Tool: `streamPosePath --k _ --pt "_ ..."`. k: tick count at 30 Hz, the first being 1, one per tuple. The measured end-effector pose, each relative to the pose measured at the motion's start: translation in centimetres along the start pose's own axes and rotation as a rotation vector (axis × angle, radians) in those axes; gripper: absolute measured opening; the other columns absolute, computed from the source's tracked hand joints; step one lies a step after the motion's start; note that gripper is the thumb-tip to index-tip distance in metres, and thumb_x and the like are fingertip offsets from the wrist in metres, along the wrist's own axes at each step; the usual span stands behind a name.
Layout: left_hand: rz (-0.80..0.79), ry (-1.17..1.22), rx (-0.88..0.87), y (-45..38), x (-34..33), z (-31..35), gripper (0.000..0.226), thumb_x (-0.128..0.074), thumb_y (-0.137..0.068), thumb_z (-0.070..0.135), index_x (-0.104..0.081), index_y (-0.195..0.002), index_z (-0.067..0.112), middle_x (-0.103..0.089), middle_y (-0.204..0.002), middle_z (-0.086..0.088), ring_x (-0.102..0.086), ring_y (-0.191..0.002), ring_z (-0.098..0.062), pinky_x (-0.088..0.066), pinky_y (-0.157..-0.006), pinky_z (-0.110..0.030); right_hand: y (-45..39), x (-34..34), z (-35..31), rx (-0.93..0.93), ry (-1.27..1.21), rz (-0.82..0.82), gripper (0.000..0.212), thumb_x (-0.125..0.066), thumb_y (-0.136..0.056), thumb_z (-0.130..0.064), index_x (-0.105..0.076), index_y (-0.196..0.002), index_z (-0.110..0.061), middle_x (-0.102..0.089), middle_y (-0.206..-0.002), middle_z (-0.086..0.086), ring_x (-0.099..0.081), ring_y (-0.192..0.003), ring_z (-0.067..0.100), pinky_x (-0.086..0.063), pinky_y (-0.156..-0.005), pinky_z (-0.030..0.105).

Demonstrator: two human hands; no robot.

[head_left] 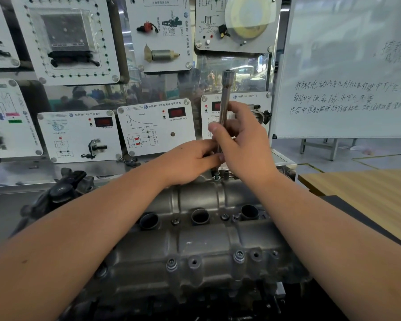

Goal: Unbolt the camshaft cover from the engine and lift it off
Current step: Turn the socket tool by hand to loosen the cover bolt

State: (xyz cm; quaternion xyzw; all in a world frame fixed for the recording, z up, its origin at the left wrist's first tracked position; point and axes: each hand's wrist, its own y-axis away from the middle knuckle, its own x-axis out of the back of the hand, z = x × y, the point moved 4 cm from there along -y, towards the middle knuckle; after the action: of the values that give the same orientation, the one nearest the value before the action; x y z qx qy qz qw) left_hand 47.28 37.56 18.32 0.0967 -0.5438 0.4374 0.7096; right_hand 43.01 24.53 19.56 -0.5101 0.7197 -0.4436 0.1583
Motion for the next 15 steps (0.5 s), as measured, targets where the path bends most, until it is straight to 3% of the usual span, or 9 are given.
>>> streamPosePath --k 3,6,8,11,12,15 --pt "0.003 0.018 -0.008 0.13 -0.03 0.05 0.033 -0.045 -0.106 0.049 -0.059 -0.130 0.030 -0.071 -0.118 0.000 -0.066 -0.109 -0.018 -0.051 -0.098 -0.049 0.04 0.00 -0.25 0.058 0.040 -0.001 0.017 -0.056 -0.101 -0.020 -0.062 -0.115 -0.012 -0.069 -0.085 0.000 -0.063 -0.075 0.014 -0.052 -0.072 0.036" --pt "-0.005 0.027 0.018 0.28 -0.08 -0.12 0.039 -0.042 -0.107 0.050 -0.060 -0.130 0.025 -0.070 -0.119 0.002 -0.065 -0.110 -0.017 -0.050 -0.100 -0.049 0.08 -0.23 -0.30 0.090 0.071 -0.037 0.017 -0.050 -0.104 -0.019 -0.062 -0.104 -0.008 -0.068 -0.082 0.003 -0.062 -0.070 0.016 -0.050 -0.068 0.038" --pt "-0.002 0.019 0.025 0.28 -0.03 -0.19 0.038 -0.043 -0.107 0.048 -0.061 -0.129 0.022 -0.071 -0.119 0.002 -0.065 -0.110 -0.017 -0.050 -0.100 -0.047 -0.01 -0.33 -0.13 0.078 0.072 -0.046 0.017 -0.049 -0.104 -0.021 -0.062 -0.110 -0.010 -0.070 -0.083 -0.004 -0.064 -0.069 0.010 -0.053 -0.069 0.035" --pt "0.001 -0.009 0.008 0.11 0.10 -0.10 0.027 -0.046 -0.107 0.046 -0.061 -0.121 0.029 -0.071 -0.113 0.006 -0.065 -0.102 -0.008 -0.052 -0.093 -0.039 0.02 -0.30 0.06 0.034 0.032 -0.035 0.036 -0.058 -0.101 -0.027 -0.052 -0.135 -0.018 -0.069 -0.094 -0.016 -0.064 -0.082 -0.007 -0.050 -0.074 0.010" --pt "-0.001 -0.014 0.001 0.05 0.09 0.00 0.025 -0.047 -0.107 0.046 -0.061 -0.121 0.031 -0.071 -0.112 0.006 -0.065 -0.101 -0.008 -0.052 -0.092 -0.038 0.04 -0.25 0.13 0.027 0.029 -0.021 0.040 -0.062 -0.099 -0.028 -0.051 -0.137 -0.018 -0.069 -0.094 -0.016 -0.064 -0.085 -0.006 -0.048 -0.074 0.008" --pt "0.002 0.000 0.002 0.10 0.10 0.34 0.037 -0.047 -0.106 0.047 -0.062 -0.128 0.021 -0.071 -0.116 -0.002 -0.066 -0.107 -0.019 -0.051 -0.098 -0.046 0.03 -0.07 -0.05 0.062 0.061 0.018 0.031 -0.061 -0.100 -0.025 -0.058 -0.129 -0.016 -0.065 -0.086 -0.016 -0.063 -0.080 0.003 -0.050 -0.072 0.015"
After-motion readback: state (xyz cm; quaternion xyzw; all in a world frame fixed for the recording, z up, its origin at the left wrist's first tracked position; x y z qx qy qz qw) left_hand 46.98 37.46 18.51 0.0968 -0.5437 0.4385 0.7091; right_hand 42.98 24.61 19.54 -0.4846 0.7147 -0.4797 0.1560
